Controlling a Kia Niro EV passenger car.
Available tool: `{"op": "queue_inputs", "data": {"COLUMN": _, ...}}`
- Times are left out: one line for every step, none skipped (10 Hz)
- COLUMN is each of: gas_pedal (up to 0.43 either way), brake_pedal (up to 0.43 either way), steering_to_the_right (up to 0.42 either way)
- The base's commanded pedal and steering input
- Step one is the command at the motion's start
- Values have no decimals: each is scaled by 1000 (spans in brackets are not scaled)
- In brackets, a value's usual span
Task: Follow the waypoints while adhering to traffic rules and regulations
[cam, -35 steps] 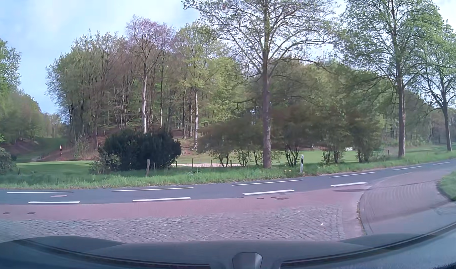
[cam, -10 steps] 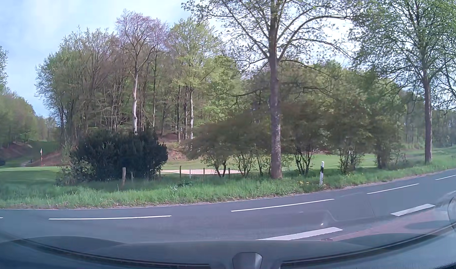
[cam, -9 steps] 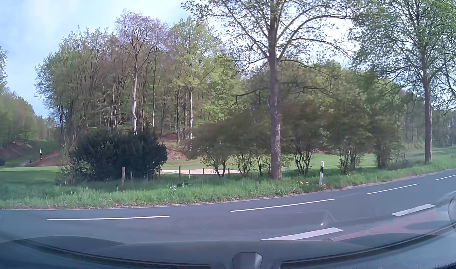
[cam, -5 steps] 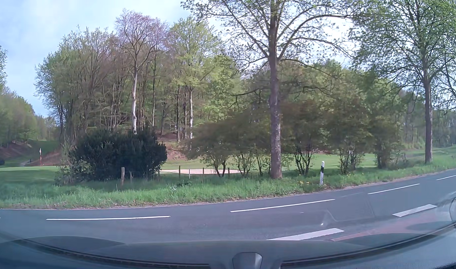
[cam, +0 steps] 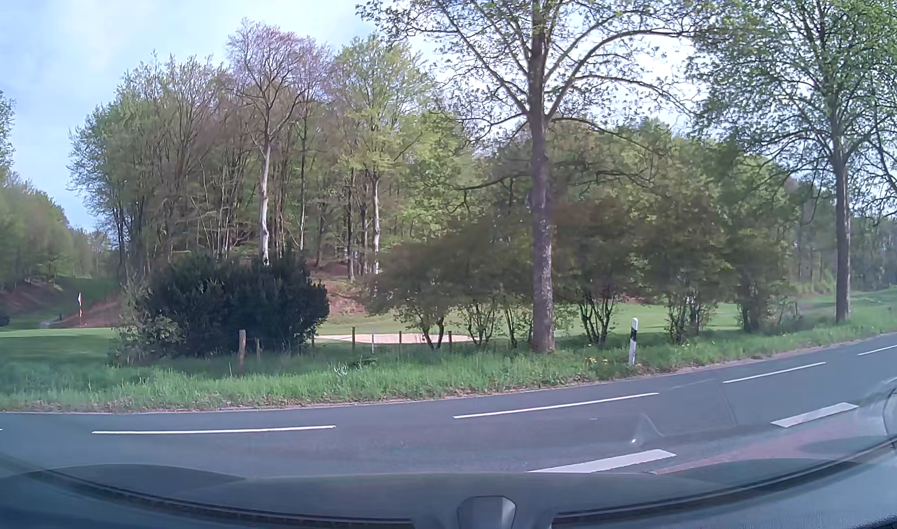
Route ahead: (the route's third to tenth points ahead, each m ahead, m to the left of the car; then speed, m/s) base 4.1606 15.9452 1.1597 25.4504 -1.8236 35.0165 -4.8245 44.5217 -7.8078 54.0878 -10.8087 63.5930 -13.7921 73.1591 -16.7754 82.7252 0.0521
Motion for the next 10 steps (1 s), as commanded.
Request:
{"op": "queue_inputs", "data": {"gas_pedal": 0, "brake_pedal": 183, "steering_to_the_right": -4}}
{"op": "queue_inputs", "data": {"gas_pedal": 0, "brake_pedal": 183, "steering_to_the_right": -4}}
{"op": "queue_inputs", "data": {"gas_pedal": 0, "brake_pedal": 183, "steering_to_the_right": -4}}
{"op": "queue_inputs", "data": {"gas_pedal": 0, "brake_pedal": 183, "steering_to_the_right": -5}}
{"op": "queue_inputs", "data": {"gas_pedal": 0, "brake_pedal": 183, "steering_to_the_right": -5}}
{"op": "queue_inputs", "data": {"gas_pedal": 0, "brake_pedal": 189, "steering_to_the_right": -6}}
{"op": "queue_inputs", "data": {"gas_pedal": 0, "brake_pedal": 189, "steering_to_the_right": -7}}
{"op": "queue_inputs", "data": {"gas_pedal": 0, "brake_pedal": 183, "steering_to_the_right": -8}}
{"op": "queue_inputs", "data": {"gas_pedal": 0, "brake_pedal": 189, "steering_to_the_right": -9}}
{"op": "queue_inputs", "data": {"gas_pedal": 0, "brake_pedal": 189, "steering_to_the_right": -10}}
